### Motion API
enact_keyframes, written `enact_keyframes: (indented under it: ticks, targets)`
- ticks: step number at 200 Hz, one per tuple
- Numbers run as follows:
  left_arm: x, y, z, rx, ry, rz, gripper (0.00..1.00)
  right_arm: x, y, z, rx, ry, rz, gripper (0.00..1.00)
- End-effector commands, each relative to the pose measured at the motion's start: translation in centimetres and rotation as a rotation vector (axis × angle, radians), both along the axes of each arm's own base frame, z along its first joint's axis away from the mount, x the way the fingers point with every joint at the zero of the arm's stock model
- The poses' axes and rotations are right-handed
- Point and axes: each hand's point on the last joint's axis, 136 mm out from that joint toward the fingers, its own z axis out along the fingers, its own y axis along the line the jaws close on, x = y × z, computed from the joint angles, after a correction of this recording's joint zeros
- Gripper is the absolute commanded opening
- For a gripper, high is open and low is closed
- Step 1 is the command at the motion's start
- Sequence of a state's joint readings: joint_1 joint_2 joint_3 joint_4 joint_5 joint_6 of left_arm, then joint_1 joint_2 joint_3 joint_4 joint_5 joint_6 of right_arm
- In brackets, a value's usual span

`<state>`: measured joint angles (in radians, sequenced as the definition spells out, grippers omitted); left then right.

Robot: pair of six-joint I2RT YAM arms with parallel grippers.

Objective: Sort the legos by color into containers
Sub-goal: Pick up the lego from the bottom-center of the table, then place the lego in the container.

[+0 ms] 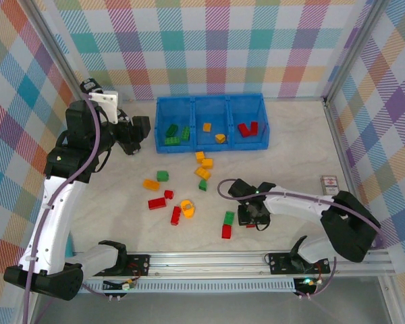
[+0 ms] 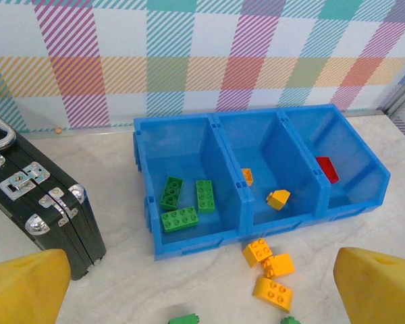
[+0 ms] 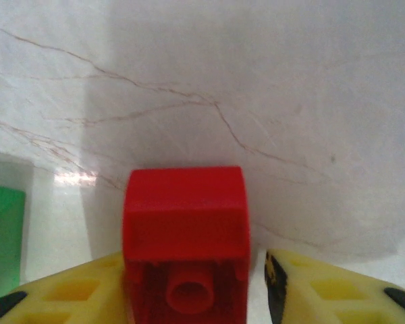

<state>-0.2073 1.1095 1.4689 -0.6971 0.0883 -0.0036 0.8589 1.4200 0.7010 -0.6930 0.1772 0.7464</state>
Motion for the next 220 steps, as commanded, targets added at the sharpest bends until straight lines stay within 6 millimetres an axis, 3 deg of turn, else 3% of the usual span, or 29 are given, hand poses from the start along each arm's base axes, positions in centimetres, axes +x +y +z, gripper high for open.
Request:
enact_keyframes:
  ticks: [1, 17, 57, 82, 105, 135, 155, 185, 220]
  targets:
    - [-0.3, -0.4, 0.9, 0.006, -0.03, -0.021, 1.0, 1.4, 1.3, 0.2, 0.012, -0.035, 0.014, 0.46]
    - [-0.3, -0.4, 0.9, 0.007, -0.029, -0.02, 1.0, 1.9, 1.6, 0.0, 0.0, -0.039, 0.024, 0.45]
    - [-0.2, -0.2, 0.9, 0.013, -0.029, -0.014, 1.0, 3.7, 2.5, 0.8, -0.004, -0.063, 0.068, 0.29]
    - [-0.2, -0.1, 0.8, 0.02, -0.028, -0.011, 1.0, 6.6, 2.7, 2.9, 0.018, -0.109, 0.099, 0.27]
    - [-0.2, 0.0, 0.7, 0.026, -0.027, -0.004, 1.0, 11.0, 1.7, 5.6, 0.035, -0.181, 0.111, 0.27]
    - [-0.2, 0.3, 0.7, 0.037, -0.03, 0.006, 1.0, 18.3, -0.6, 10.8, -0.008, -0.337, 0.121, 0.26]
    - [-0.2, 0.4, 0.8, 0.046, -0.035, 0.01, 1.0, 22.7, -1.6, 12.9, -0.019, -0.419, 0.11, 0.27]
    - [0.2, 0.4, 0.2, 0.058, -0.017, 0.015, 1.0, 28.7, -2.0, 14.0, -0.037, -0.522, 0.08, 0.28]
    - [0.8, 0.4, -0.5, 0.071, 0.006, 0.019, 1.0, 33.9, -1.2, 13.2, -0.061, -0.562, 0.098, 0.29]
